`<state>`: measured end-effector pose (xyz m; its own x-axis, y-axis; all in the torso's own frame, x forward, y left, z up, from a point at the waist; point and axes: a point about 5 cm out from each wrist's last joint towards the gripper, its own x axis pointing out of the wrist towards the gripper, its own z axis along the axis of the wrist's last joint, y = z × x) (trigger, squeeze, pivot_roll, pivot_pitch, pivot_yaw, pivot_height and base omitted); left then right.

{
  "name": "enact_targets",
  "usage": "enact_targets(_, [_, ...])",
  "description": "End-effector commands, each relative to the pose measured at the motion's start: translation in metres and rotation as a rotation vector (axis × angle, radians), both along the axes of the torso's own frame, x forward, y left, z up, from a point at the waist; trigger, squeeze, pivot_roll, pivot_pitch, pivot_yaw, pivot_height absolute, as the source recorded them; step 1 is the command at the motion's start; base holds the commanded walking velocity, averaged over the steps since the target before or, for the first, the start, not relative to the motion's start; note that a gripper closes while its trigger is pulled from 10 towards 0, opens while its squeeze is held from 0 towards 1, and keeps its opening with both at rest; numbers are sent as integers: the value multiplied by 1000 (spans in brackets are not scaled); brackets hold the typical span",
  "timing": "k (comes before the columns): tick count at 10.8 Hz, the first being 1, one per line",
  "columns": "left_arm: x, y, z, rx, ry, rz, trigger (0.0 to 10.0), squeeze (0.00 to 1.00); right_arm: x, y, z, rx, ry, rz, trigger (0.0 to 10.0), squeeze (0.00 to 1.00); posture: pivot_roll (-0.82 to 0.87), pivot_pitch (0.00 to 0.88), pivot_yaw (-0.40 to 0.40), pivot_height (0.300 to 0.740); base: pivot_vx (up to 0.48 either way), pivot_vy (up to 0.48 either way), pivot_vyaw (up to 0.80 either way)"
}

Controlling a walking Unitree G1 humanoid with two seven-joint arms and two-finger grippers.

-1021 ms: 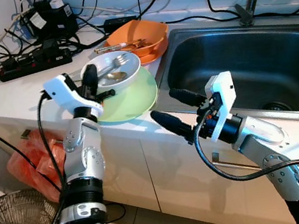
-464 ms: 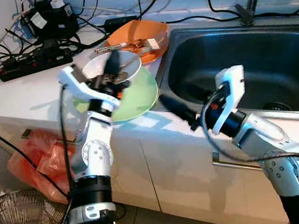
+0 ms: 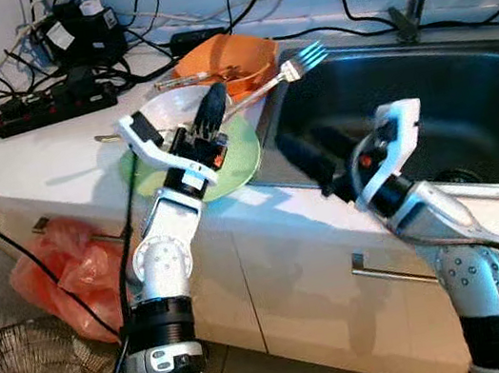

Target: Kitchen organization

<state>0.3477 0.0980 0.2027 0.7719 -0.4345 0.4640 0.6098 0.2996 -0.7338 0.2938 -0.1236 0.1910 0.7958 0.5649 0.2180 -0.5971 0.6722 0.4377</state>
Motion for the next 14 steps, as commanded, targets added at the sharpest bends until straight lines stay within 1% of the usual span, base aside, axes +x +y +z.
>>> enact_targets(1, [0,2,-7,-41,46,-24,0,0,4,0,4,41,18,1,10000,0,12,29,63,740,0,0,0])
enact_targets(2, [-1,-2,-14,-106,103,-85,0,0,7,1,6,100,34,1,10000,0,11,27,64,740,0,0,0])
enact_targets(3, [-1,-6,-18,-119,123,-131,0,0,9,3,9,171,53,7,10000,0,11,24,65,740,0,0,0])
enact_targets(5, [-4,-14,-19,-158,150,-205,0,0,16,5,9,252,84,14,10000,0,12,17,70,740,0,0,0])
enact_targets(7, [-5,-17,-18,-164,146,-246,0,0,19,6,7,286,105,18,10000,0,15,14,71,740,0,0,0])
enact_targets(8, [-7,-21,-16,-163,142,-286,0,0,23,8,7,315,118,21,10000,0,17,10,74,740,0,0,0])
enact_targets(9, [-8,-24,-15,-160,143,-308,0,0,26,9,8,319,113,23,10000,0,17,8,77,740,0,0,0])
enact_targets(11, [-10,-28,-17,-133,148,-322,0,0,32,10,10,345,99,32,0,0,20,8,79,740,0,0,0])
enact_targets(12, [-10,-28,-16,-136,149,-326,0,0,35,9,15,358,79,39,0,0,23,6,79,740,0,0,0])
enact_targets(14, [-11,-27,-16,-137,150,-331,0,0,39,7,16,362,73,31,0,0,23,4,82,740,0,0,0])
